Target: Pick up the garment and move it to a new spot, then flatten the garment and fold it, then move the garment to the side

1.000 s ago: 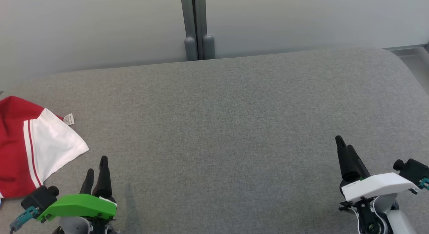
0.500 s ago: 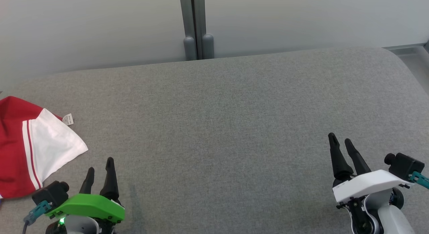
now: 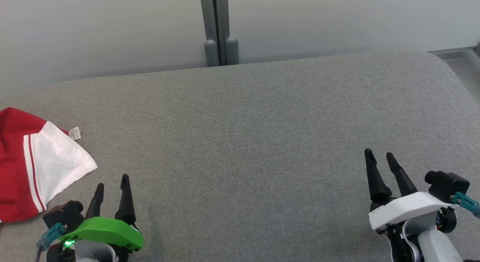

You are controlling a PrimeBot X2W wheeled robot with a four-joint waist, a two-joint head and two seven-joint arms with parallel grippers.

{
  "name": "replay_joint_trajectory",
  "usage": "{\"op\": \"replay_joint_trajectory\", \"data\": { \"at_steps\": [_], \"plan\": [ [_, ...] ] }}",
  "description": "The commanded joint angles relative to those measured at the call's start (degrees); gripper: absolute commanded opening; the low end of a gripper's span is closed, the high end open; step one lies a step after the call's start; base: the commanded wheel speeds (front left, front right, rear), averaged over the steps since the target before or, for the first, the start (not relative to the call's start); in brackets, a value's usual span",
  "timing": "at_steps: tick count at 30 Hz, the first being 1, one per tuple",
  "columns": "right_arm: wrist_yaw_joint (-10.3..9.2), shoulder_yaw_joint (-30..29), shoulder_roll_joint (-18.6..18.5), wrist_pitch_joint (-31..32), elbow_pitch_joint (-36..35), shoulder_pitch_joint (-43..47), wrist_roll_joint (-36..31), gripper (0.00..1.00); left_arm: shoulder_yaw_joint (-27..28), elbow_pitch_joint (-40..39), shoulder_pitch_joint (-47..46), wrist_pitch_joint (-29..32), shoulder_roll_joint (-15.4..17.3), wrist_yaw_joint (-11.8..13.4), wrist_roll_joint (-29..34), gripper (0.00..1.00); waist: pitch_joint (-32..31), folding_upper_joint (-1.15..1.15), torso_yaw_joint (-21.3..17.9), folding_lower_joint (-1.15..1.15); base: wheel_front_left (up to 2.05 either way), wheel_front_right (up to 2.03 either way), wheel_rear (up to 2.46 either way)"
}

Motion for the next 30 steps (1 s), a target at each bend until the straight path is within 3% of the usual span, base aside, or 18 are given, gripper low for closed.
{"op": "replay_joint_trajectory", "data": {
  "at_steps": [1,30],
  "plan": [
    [0.01,-0.03,-0.23,-0.67,-0.88,-0.09,-1.66,1.00,0.07,-0.62,-0.71,-0.59,0.19,-0.39,1.76,1.00,-0.02,0.00,0.04,0.00,0.00,0.00,0.00],
    [0.02,-0.28,-0.36,-4.58,-1.62,0.74,-16.82,1.00,2.95,-0.52,1.00,-4.47,-2.27,-1.98,17.27,1.00,-0.56,0.00,0.13,0.00,0.00,0.00,0.00]
  ]
}}
